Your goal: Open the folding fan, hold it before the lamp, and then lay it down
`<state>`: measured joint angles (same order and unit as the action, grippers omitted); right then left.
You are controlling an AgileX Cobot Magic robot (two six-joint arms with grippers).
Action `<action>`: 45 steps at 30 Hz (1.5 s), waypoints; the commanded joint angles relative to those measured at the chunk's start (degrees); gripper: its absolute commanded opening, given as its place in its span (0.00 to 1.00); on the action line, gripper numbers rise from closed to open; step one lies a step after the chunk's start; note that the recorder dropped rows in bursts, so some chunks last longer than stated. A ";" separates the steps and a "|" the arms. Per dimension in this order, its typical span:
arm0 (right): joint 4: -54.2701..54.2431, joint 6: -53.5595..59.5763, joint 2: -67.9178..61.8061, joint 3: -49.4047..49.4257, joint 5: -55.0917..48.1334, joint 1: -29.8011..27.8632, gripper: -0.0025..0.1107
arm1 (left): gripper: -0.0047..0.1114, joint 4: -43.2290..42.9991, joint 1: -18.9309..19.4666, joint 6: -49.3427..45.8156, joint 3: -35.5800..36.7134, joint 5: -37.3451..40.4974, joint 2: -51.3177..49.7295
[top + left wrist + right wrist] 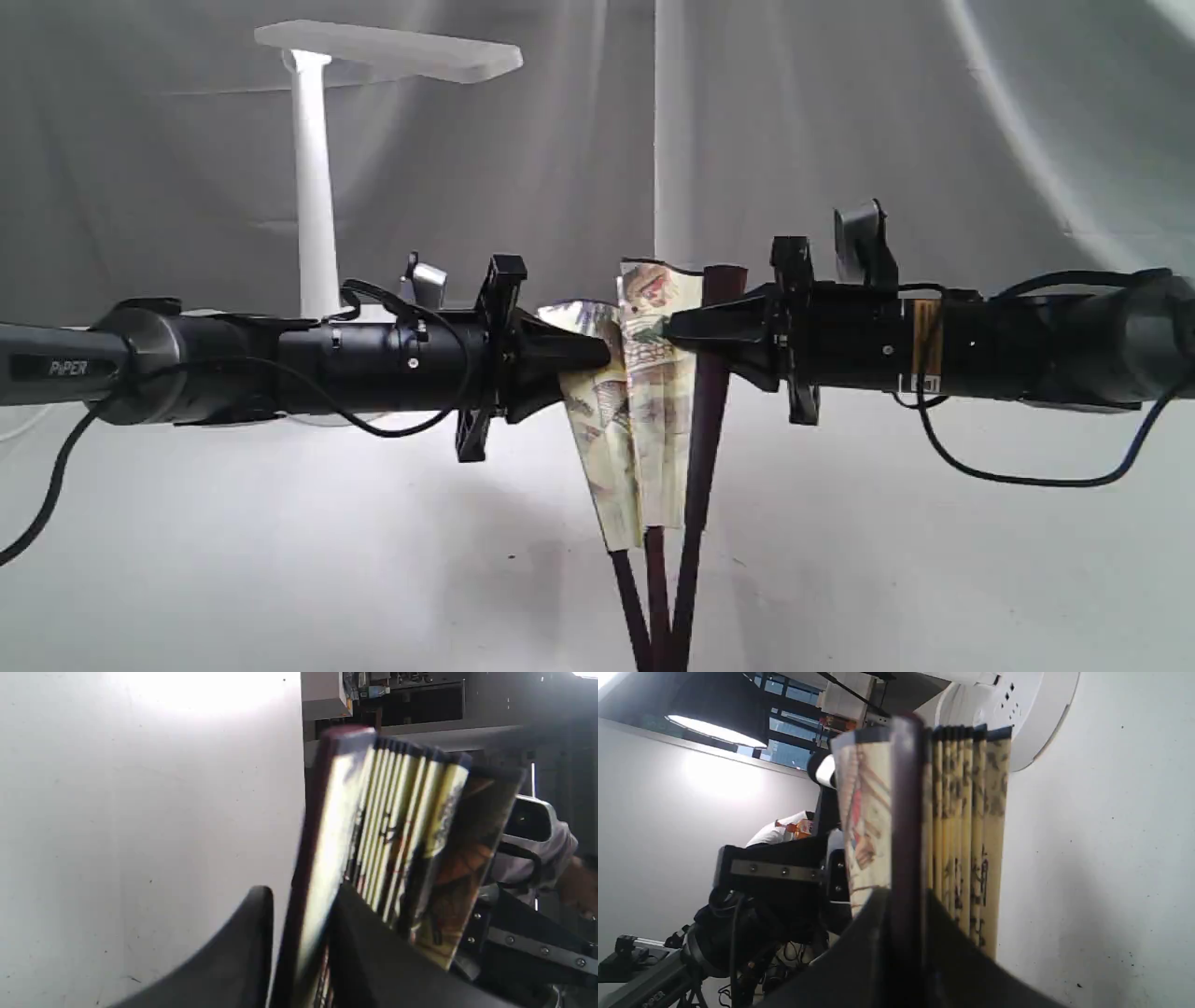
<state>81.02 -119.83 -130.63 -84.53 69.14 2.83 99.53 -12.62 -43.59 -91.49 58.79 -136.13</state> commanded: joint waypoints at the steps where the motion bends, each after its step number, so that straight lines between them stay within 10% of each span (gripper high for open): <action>1: -0.16 0.33 0.23 -0.22 0.82 0.03 0.02 | 0.31 0.42 -0.02 -0.34 -0.14 -0.56 0.66; 20: 0.19 0.33 0.23 -0.22 0.82 1.98 0.02 | 0.43 0.42 -0.02 -2.14 -0.14 -2.53 0.66; 45: -25.77 0.33 0.23 17.59 0.82 4.61 0.02 | 0.43 0.42 -0.02 -3.18 -0.14 -2.05 0.66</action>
<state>54.91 -119.83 -130.75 -67.07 68.78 7.32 99.94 -12.41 -46.17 -91.49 56.26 -136.13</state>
